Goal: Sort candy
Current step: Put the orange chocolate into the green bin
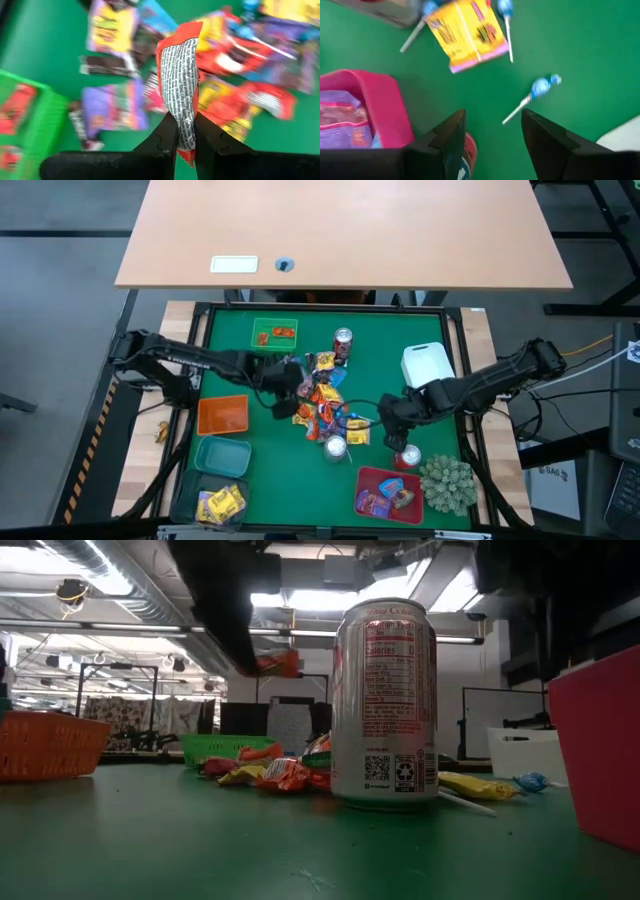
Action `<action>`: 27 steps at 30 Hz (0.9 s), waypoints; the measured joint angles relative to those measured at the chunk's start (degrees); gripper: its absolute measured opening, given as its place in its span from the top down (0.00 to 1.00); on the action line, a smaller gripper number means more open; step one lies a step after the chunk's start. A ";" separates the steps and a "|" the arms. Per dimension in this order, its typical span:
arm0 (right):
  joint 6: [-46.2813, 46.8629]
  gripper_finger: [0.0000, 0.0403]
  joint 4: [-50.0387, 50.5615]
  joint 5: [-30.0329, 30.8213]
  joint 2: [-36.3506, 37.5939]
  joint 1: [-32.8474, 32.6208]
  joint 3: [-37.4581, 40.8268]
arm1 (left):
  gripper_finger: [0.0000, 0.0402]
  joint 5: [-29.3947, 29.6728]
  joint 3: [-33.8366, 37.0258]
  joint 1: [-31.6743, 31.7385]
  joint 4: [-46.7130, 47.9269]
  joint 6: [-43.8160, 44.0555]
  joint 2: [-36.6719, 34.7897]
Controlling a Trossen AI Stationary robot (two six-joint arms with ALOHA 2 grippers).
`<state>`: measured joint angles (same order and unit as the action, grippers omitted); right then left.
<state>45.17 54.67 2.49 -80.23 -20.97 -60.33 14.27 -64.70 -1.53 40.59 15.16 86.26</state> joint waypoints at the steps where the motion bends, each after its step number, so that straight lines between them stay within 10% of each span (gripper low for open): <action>1: 1.31 0.53 -0.33 0.09 0.02 -0.19 0.88 | 0.93 0.60 -0.11 1.25 -0.06 -0.76 0.00; 27: 4.06 0.53 -5.76 0.10 0.02 -0.03 10.18 | 0.87 6.86 -0.11 30.91 -0.12 -12.74 0.00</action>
<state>49.23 48.90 2.59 -80.20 -20.99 -50.15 21.12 -64.82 29.37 40.47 2.42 86.26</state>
